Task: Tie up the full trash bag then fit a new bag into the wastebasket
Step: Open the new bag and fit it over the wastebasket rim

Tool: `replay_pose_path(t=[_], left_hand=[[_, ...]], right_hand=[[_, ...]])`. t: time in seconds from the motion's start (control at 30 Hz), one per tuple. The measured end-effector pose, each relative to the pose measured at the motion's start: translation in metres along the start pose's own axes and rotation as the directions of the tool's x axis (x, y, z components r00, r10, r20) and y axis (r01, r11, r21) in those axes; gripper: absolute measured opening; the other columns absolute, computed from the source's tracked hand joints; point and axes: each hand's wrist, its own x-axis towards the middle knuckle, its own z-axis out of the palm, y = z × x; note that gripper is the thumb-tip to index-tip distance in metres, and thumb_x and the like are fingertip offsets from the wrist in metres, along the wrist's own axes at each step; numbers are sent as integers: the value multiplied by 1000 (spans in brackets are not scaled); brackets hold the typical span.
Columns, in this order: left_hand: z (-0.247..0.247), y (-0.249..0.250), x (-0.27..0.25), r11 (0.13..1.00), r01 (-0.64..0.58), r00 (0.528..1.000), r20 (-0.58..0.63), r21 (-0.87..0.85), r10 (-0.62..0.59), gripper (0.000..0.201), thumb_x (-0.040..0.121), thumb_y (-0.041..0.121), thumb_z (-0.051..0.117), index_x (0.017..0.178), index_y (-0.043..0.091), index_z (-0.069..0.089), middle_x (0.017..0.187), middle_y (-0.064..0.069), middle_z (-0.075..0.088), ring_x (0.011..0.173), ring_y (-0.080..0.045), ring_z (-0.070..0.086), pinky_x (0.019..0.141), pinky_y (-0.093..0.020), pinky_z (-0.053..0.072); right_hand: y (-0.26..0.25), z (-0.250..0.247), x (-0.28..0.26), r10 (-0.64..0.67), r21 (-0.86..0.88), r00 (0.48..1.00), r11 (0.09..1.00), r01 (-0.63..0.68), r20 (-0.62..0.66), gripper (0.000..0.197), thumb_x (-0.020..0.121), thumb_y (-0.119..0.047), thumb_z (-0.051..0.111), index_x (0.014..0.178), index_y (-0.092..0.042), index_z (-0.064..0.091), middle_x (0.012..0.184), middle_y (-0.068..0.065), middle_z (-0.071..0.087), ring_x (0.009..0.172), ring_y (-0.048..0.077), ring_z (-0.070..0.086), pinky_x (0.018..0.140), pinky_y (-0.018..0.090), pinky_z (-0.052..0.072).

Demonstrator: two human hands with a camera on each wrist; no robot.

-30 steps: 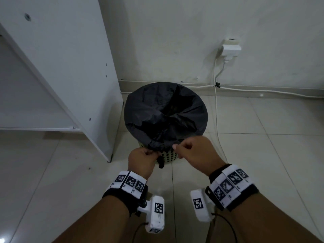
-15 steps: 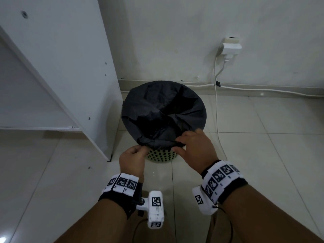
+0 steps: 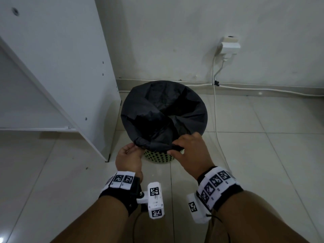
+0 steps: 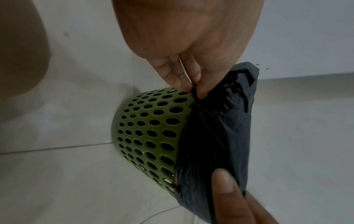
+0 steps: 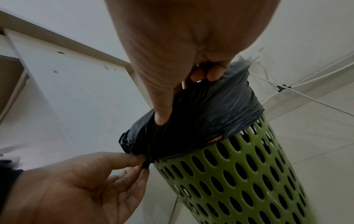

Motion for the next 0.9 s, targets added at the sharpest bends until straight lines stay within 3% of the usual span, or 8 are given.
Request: replay_pose_path(t=[0.23, 0.33, 0.43, 0.53, 0.63, 0.73, 0.8, 0.9], left_hand=[[5, -5, 8, 940, -200, 973, -59, 276, 224, 13, 71, 15, 79, 77, 24, 71, 78, 0, 74, 75, -19, 69, 78, -39, 59], [10, -1, 3, 937, -141, 981, -80, 320, 175, 4, 74, 27, 74, 76, 24, 75, 78, -2, 74, 79, -26, 69, 79, -41, 59], [13, 6, 4, 976, -14, 1000, -8, 217, 16, 28, 80, 28, 67, 95, 6, 74, 76, -3, 70, 82, -29, 65, 86, -40, 53], [19, 11, -6, 995, 26, 998, 60, 100, -32, 29, 74, 45, 68, 77, 16, 68, 73, 3, 69, 86, -21, 63, 96, -45, 53], [25, 16, -22, 996, -37, 998, 46, 84, 33, 25, 69, 47, 84, 74, 24, 77, 80, 1, 77, 81, -15, 72, 79, -33, 58], [33, 24, -24, 991, -59, 998, -8, 118, 60, 24, 74, 35, 83, 83, 12, 80, 71, 0, 75, 71, -17, 71, 67, -28, 57], [36, 30, -24, 985, -53, 996, -57, 164, 63, 28, 77, 33, 79, 76, 5, 75, 58, -1, 65, 53, -15, 57, 54, -25, 45], [37, 34, -28, 971, -32, 997, -63, 236, 48, 39, 77, 36, 74, 61, 2, 63, 49, -6, 48, 49, -20, 39, 50, -26, 33]], right_hand=[[-2, 5, 2, -9, -5, 1000, 1000, 9, 27, 34, 77, -46, 77, 95, -17, 78, 89, 0, 73, 85, 26, 53, 72, 36, 46], [-3, 9, 2, -1, 16, 1000, 1000, 1, -6, 32, 77, -47, 73, 92, -18, 77, 87, -2, 73, 83, 25, 52, 70, 35, 43], [0, 11, 3, -10, 32, 1000, 999, 10, -22, 36, 76, -49, 69, 91, -19, 77, 86, -2, 73, 82, 24, 51, 70, 34, 42], [1, 12, 4, -12, 20, 999, 1000, 13, -36, 31, 76, -47, 72, 88, -20, 77, 84, -3, 72, 80, 24, 51, 68, 35, 43], [-1, 14, 5, -5, -3, 999, 1000, 5, -40, 28, 76, -46, 73, 87, -20, 76, 82, -3, 71, 80, 24, 52, 67, 37, 47], [1, 14, 7, -21, 0, 999, 1000, 21, -36, 29, 77, -45, 73, 89, -18, 76, 83, 0, 71, 80, 27, 53, 67, 37, 47], [3, 12, 8, -46, 10, 999, 999, 46, 1, 28, 79, -40, 73, 95, -18, 76, 87, 0, 71, 83, 27, 53, 71, 37, 47], [17, 6, 4, -97, -47, 995, 994, 95, -39, 33, 81, -48, 64, 103, -25, 75, 97, -2, 67, 90, 27, 53, 77, 41, 49]])
